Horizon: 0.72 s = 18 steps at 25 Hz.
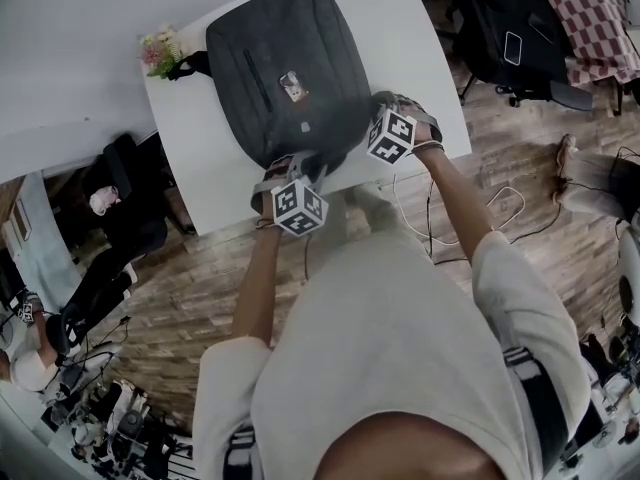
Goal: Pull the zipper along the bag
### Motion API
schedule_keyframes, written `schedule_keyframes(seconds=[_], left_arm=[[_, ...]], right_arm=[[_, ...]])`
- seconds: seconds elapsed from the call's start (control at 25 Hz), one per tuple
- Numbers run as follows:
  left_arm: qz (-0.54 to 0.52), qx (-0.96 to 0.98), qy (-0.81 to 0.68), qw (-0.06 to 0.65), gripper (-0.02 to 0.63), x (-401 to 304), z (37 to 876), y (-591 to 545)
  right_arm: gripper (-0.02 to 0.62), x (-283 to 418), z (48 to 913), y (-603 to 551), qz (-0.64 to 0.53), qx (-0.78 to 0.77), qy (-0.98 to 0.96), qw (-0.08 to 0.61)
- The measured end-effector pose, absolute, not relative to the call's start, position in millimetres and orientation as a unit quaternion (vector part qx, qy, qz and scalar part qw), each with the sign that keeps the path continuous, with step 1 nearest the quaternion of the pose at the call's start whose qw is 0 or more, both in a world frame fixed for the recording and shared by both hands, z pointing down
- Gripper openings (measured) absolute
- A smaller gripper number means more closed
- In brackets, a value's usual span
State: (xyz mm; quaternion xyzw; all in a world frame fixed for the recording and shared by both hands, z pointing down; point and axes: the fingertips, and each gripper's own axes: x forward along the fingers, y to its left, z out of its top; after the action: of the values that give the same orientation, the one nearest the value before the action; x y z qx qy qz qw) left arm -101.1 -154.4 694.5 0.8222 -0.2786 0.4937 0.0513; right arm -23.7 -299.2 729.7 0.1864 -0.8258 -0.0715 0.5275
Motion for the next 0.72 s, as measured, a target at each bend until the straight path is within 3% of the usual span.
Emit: schedule_keyframes(seconds=[0.72], left_arm=[[0.472,0.824,-0.301,0.085,0.091,-74,696,-166]], right_arm=[[0.020,-8,727,-212,0.022,0.216,-0.802,0.557]])
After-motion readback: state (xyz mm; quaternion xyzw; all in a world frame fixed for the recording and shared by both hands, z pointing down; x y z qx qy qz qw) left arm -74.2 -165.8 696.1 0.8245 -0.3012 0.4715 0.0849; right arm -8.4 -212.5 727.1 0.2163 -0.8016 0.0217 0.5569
